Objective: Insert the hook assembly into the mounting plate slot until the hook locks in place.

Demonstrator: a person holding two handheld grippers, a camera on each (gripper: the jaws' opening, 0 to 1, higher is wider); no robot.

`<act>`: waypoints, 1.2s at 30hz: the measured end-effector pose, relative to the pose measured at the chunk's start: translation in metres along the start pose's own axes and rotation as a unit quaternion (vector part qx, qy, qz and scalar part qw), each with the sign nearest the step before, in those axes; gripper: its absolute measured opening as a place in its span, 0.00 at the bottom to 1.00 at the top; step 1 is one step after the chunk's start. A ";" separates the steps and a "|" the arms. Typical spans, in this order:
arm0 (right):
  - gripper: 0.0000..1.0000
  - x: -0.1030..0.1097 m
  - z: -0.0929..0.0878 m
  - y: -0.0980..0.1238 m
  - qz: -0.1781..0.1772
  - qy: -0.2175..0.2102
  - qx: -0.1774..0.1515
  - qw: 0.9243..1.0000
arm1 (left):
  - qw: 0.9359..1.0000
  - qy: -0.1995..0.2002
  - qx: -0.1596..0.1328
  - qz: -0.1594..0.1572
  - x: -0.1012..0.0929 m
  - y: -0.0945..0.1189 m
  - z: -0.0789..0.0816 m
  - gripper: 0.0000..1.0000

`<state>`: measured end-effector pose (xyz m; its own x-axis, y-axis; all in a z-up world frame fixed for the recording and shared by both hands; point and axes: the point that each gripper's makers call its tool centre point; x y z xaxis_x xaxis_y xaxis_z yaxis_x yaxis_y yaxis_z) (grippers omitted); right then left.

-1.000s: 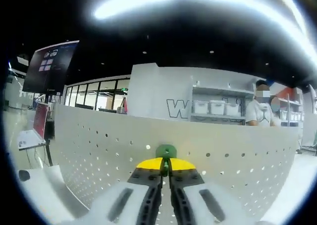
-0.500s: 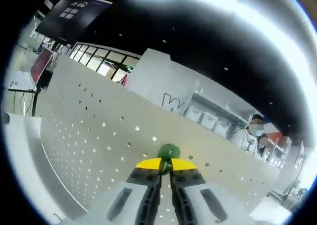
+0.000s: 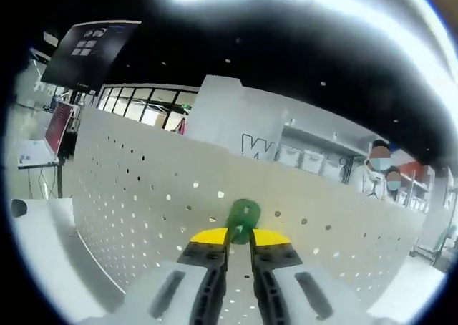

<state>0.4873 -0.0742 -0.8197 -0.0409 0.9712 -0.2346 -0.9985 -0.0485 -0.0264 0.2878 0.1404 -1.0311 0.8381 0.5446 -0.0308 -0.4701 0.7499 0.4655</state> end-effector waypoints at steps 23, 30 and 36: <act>0.19 0.066 -0.103 0.066 0.096 -0.053 0.108 0.988 | 1.000 -0.011 0.010 -0.009 -0.005 -0.003 -0.003 0.32; 0.20 0.099 -0.143 0.094 0.137 -0.058 0.157 0.976 | 1.000 -0.014 0.011 -0.010 -0.006 -0.003 -0.003 0.32; 0.20 0.116 -0.175 0.117 0.163 -0.078 0.201 0.963 | 1.000 -0.017 0.012 -0.012 -0.008 -0.003 -0.003 0.31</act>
Point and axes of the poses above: the point that each gripper's makers call its tool centre point, and the gripper's own axes: y roughly backward along the fingers, x roughly to its left, z roughly out of its top, and after that the axes turned 4 degrees about -y, right-handed
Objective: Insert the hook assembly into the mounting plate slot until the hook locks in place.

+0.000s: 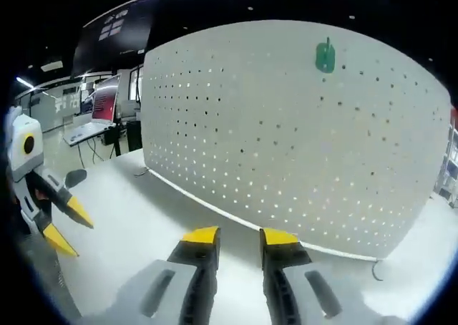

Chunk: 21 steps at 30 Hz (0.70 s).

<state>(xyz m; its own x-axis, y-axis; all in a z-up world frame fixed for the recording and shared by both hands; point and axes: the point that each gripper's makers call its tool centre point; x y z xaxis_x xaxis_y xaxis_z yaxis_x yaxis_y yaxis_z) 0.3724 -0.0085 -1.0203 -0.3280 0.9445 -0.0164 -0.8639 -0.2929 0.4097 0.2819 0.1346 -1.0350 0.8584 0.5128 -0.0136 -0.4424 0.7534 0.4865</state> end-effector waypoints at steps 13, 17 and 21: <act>0.20 0.080 -0.044 0.005 0.116 0.017 0.090 0.989 | 1.000 -0.007 0.004 0.000 -0.001 0.000 -0.001 0.32; 0.20 0.099 -0.057 0.009 0.143 0.027 0.121 0.982 | 1.000 -0.007 0.006 0.001 0.000 0.001 -0.002 0.32; 0.21 0.114 -0.071 0.014 0.162 0.037 0.152 0.974 | 1.000 -0.008 0.007 0.001 0.000 0.000 -0.002 0.32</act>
Point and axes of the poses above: the point that each gripper's makers call its tool centre point, and the gripper's own axes: y roughly backward along the fingers, x roughly to its left, z roughly out of its top, and after that the axes turned 4 degrees about -y, right-handed
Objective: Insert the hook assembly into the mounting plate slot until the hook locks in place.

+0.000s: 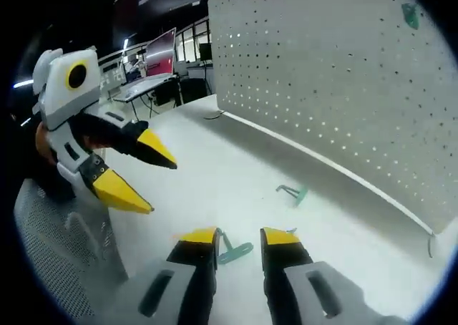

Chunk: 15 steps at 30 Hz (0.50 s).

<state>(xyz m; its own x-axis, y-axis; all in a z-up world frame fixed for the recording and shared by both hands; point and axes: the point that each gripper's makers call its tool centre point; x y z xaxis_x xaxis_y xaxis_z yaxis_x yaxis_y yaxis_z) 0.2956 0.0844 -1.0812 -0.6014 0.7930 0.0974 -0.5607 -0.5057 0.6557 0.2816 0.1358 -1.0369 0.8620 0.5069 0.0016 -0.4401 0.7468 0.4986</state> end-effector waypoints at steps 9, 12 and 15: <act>0.25 0.011 -0.029 -0.009 0.012 0.004 0.063 0.998 | 1.000 -0.004 0.002 0.000 0.000 0.000 0.000 0.31; 0.25 0.010 -0.032 -0.012 0.010 0.008 0.066 0.998 | 1.000 -0.002 0.000 0.003 0.001 0.001 0.000 0.31; 0.25 0.008 -0.035 -0.015 0.008 0.009 0.072 0.997 | 1.000 0.000 -0.002 0.005 0.002 0.002 0.000 0.31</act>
Point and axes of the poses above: the point that each gripper's makers call its tool centre point, and the gripper's own axes: y roughly backward along the fingers, x roughly to its left, z roughly out of its top, and after that the axes turned 4 degrees about -y, right-handed
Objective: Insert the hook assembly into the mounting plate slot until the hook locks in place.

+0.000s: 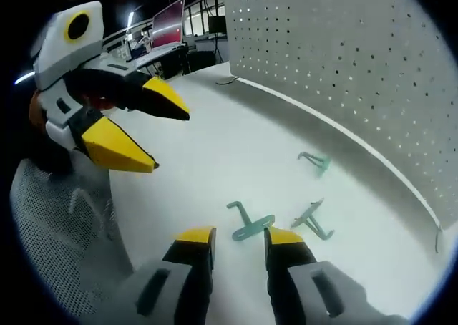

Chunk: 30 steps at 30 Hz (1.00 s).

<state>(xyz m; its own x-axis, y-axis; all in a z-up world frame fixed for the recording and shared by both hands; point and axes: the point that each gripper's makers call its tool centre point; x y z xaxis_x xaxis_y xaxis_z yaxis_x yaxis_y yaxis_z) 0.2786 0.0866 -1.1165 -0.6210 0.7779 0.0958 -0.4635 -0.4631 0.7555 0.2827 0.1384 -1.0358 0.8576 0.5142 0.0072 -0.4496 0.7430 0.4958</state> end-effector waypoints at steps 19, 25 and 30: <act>0.19 -0.020 -0.008 -0.006 -0.017 0.013 0.012 1.000 | 1.000 -0.006 0.003 -0.006 -0.003 -0.002 -0.001 0.31; 0.16 -0.037 -0.011 0.001 -0.034 -0.004 0.010 0.999 | 1.000 -0.007 0.003 -0.006 -0.003 -0.001 0.000 0.30; 0.13 -0.035 -0.014 0.001 -0.031 0.001 0.013 0.999 | 1.000 -0.008 0.004 -0.007 -0.003 -0.001 -0.001 0.30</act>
<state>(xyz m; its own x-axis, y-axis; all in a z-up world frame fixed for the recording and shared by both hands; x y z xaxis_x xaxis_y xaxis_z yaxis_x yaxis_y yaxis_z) 0.2915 0.0533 -1.1283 -0.5925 0.8042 0.0468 -0.4849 -0.4025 0.7765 0.2804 0.1359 -1.0370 0.8675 0.4973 0.0136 -0.4356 0.7461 0.5036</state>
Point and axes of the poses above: the point that each gripper's makers call its tool centre point, and the gripper's own axes: y roughly backward along the fingers, x roughly to its left, z roughly out of its top, and after that the axes turned 4 degrees about -y, right-handed
